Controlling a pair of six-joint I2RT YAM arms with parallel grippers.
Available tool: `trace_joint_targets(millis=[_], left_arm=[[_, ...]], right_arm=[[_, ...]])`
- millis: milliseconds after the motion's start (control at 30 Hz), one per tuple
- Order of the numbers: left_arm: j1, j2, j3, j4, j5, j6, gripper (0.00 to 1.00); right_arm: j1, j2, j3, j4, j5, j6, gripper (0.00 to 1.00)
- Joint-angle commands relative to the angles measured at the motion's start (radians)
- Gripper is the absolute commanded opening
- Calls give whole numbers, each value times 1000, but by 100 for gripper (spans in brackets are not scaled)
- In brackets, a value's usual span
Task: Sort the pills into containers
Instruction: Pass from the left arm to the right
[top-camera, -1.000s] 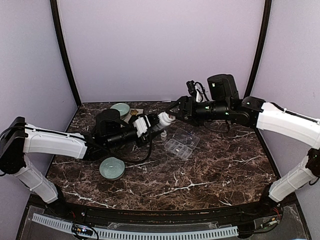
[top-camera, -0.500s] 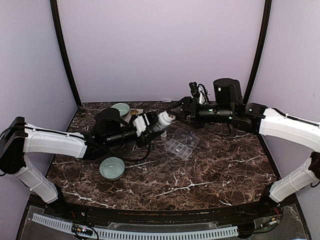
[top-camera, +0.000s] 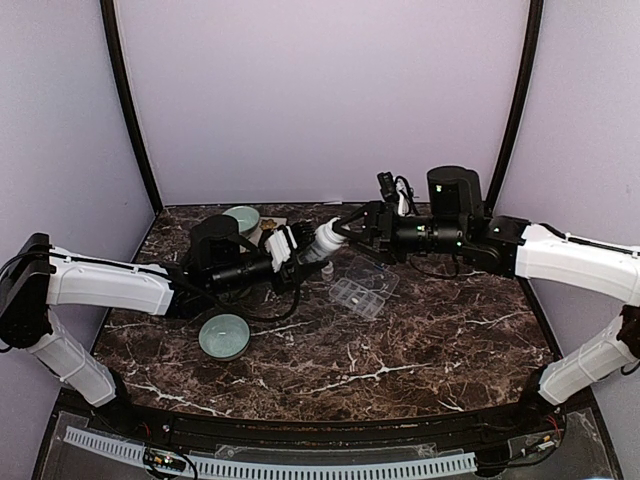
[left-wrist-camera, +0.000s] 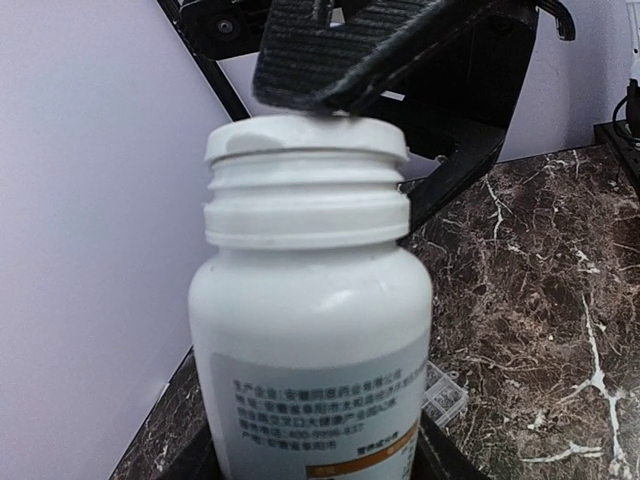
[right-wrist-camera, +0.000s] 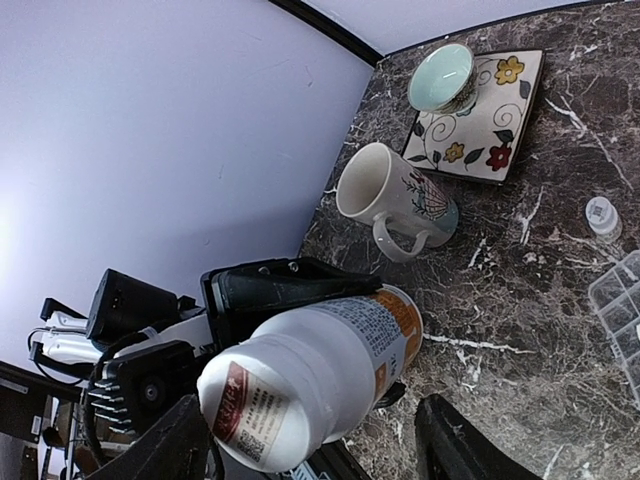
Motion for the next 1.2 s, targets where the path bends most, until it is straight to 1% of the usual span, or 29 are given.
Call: trace_joint_targets(millis=[0, 1167], left_arm=[[4, -45, 30, 37, 16, -11, 8], [-2, -54, 18, 37, 24, 30, 8]], right_arm=[[-11, -20, -16, 81, -25, 20, 71], [-13, 26, -21, 131, -73, 50, 65]])
